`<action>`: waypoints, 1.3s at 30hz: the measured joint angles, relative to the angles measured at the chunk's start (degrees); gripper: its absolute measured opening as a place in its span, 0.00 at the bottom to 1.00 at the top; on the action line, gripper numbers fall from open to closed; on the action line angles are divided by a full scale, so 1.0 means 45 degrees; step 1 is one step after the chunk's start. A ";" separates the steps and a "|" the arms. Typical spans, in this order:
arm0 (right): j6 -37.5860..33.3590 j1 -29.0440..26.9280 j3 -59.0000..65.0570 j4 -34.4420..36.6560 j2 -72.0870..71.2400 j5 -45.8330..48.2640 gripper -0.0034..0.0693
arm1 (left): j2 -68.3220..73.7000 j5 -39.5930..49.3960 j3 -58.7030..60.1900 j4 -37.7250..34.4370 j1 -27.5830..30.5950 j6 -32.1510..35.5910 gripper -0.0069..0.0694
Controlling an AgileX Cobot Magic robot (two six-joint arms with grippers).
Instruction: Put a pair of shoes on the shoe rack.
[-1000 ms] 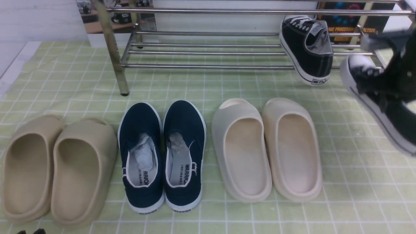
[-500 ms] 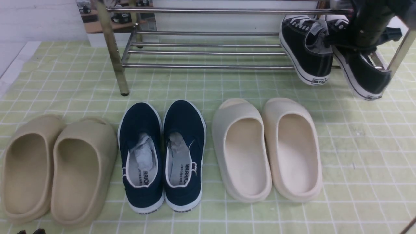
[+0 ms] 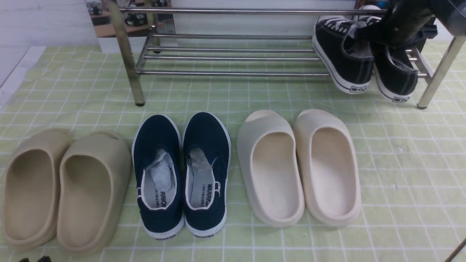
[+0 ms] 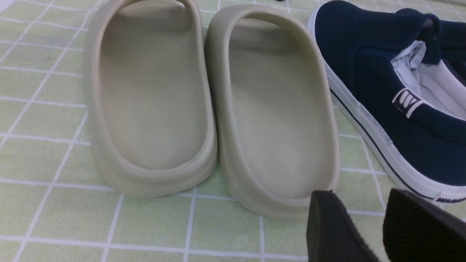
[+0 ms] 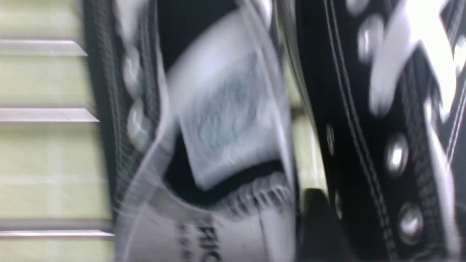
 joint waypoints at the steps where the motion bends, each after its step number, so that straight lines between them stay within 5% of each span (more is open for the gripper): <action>1: -0.0162 -0.0015 0.0248 0.0306 -0.0318 0.0042 0.68 | 0.0000 0.0000 0.0000 0.0000 0.0000 0.0000 0.40; 5: -0.1187 -0.0015 0.1388 0.1220 -0.1881 0.0192 0.75 | 0.0000 0.0000 0.0000 0.0000 0.0000 0.0000 0.40; 8: -0.2011 -0.0015 0.2744 0.1746 -0.3629 0.0476 0.71 | 0.0000 0.0000 0.0000 0.0000 0.0000 0.0000 0.40; 15: -0.2606 -0.0015 0.6322 0.1401 -0.8348 -0.0364 0.31 | 0.0000 0.0000 0.0000 0.0000 0.0000 0.0000 0.40; 17: -0.2616 -0.0015 0.8583 0.1063 -1.0918 -0.1801 0.09 | 0.0000 0.0000 0.0000 0.0000 0.0000 0.0000 0.40; 18: -0.2616 -0.0015 0.9591 0.1004 -1.1838 -0.2530 0.05 | 0.0000 0.0000 0.0000 0.0000 0.0000 0.0000 0.40; 30: -0.2273 -0.0015 2.4763 0.0992 -2.1784 -1.3638 0.04 | 0.0000 0.0000 0.0000 0.0000 0.0000 0.0000 0.40; 39: -0.1752 -0.0015 3.1183 0.0548 -2.2861 -2.2604 0.05 | 0.0000 0.0000 0.0000 0.0000 0.0000 0.0000 0.40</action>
